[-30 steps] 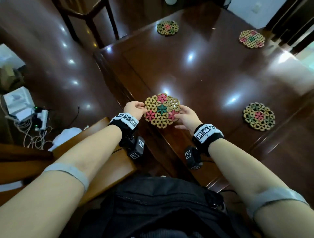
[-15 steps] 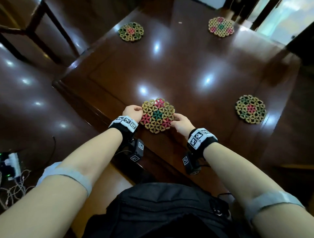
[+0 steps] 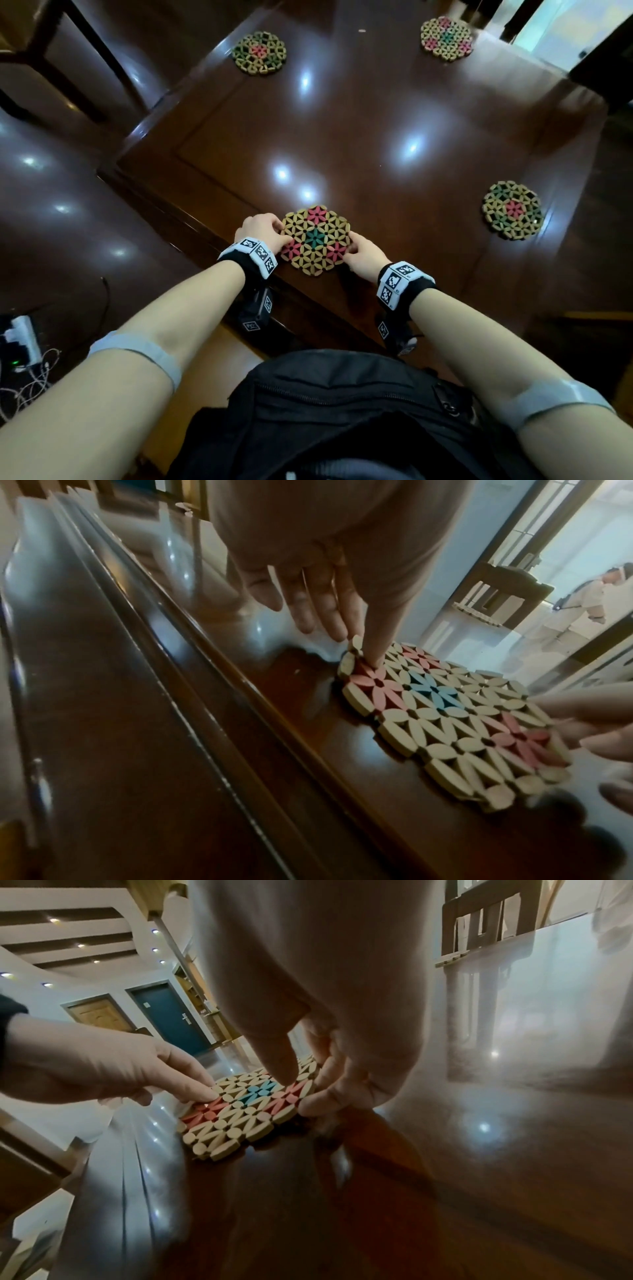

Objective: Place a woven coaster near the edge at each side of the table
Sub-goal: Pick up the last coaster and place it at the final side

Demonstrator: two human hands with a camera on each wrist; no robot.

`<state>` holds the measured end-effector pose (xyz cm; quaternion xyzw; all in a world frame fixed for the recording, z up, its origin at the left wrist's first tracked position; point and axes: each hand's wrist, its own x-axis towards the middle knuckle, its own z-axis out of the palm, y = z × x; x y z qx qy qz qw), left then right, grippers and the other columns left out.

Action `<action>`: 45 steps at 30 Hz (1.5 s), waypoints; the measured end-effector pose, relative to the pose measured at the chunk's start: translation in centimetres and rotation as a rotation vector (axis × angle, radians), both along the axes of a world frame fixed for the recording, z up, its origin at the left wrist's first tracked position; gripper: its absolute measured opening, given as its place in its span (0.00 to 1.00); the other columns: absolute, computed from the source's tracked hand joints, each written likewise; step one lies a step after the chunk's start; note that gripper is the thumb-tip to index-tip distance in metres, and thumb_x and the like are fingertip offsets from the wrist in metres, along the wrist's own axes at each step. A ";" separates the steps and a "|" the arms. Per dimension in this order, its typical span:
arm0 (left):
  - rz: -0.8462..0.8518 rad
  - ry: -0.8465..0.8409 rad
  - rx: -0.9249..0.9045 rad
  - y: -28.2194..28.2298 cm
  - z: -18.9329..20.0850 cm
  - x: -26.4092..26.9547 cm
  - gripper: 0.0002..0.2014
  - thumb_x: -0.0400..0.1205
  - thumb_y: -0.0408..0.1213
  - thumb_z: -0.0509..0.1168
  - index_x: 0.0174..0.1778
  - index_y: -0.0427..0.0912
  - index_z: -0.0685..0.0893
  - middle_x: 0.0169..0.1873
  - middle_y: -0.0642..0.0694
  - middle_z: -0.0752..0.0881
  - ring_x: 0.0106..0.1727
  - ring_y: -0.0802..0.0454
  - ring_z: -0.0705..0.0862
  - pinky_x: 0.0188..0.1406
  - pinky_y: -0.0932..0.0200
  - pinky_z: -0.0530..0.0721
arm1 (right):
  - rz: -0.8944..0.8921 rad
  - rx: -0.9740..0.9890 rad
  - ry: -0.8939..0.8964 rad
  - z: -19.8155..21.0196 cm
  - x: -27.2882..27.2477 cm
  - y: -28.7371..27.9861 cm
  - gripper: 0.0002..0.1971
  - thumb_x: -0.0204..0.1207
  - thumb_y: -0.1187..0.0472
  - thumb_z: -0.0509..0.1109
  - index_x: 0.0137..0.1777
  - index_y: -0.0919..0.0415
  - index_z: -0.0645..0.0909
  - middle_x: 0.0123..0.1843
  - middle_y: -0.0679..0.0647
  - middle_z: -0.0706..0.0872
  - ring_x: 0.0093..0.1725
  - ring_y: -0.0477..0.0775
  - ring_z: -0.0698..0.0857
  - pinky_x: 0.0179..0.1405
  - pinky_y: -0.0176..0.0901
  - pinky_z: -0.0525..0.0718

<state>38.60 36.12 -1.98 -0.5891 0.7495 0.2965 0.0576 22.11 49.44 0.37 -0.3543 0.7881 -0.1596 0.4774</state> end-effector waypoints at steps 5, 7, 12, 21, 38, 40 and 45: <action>-0.064 -0.048 -0.052 1.2 0.0 0.9 0.16 0.71 0.54 0.73 0.52 0.53 0.84 0.54 0.49 0.88 0.61 0.45 0.82 0.58 0.48 0.82 | 0.074 0.027 0.017 0.3 0.3 1.8 0.36 0.78 0.64 0.62 0.84 0.55 0.50 0.66 0.57 0.81 0.66 0.58 0.80 0.63 0.44 0.76; -0.064 -0.036 -0.091 1.6 0.1 1.3 0.16 0.72 0.53 0.72 0.54 0.54 0.85 0.55 0.48 0.88 0.61 0.43 0.83 0.57 0.47 0.83 | 0.101 0.024 0.028 0.2 0.3 2.3 0.37 0.77 0.64 0.64 0.84 0.54 0.50 0.72 0.59 0.76 0.71 0.59 0.77 0.68 0.45 0.74; -0.194 0.014 -0.230 2.4 -0.1 1.8 0.17 0.80 0.41 0.63 0.66 0.54 0.82 0.67 0.47 0.81 0.68 0.42 0.77 0.62 0.45 0.80 | 0.168 -0.008 0.209 -0.2 -0.1 2.9 0.35 0.76 0.61 0.62 0.82 0.45 0.55 0.79 0.56 0.65 0.74 0.64 0.71 0.70 0.54 0.74; -0.585 -0.225 -0.210 2.0 -0.1 1.6 0.26 0.81 0.34 0.57 0.74 0.60 0.74 0.79 0.55 0.70 0.81 0.49 0.63 0.75 0.49 0.67 | 0.449 0.041 0.341 -1.2 -0.4 2.5 0.34 0.77 0.59 0.62 0.82 0.42 0.57 0.86 0.45 0.52 0.84 0.58 0.51 0.80 0.55 0.57; -0.558 -0.200 -0.144 3.1 0.5 2.8 0.28 0.80 0.34 0.56 0.77 0.57 0.69 0.82 0.55 0.64 0.84 0.51 0.57 0.80 0.48 0.61 | 0.498 0.094 0.342 -0.7 0.4 3.0 0.36 0.77 0.62 0.62 0.82 0.40 0.55 0.87 0.44 0.50 0.84 0.59 0.50 0.80 0.56 0.57; -0.560 -0.198 -0.136 3.2 0.6 2.8 0.28 0.80 0.34 0.56 0.78 0.57 0.69 0.82 0.54 0.64 0.84 0.51 0.57 0.80 0.48 0.61 | 0.492 0.096 0.339 -0.7 0.5 3.0 0.36 0.76 0.62 0.62 0.82 0.40 0.55 0.87 0.44 0.49 0.84 0.59 0.50 0.80 0.56 0.58; -0.543 -0.175 -0.120 3.1 0.4 3.0 0.28 0.79 0.34 0.56 0.77 0.57 0.70 0.82 0.55 0.64 0.84 0.52 0.58 0.80 0.48 0.60 | 0.482 0.097 0.330 -0.5 0.7 3.0 0.38 0.75 0.68 0.59 0.82 0.40 0.55 0.86 0.43 0.49 0.84 0.58 0.50 0.80 0.55 0.58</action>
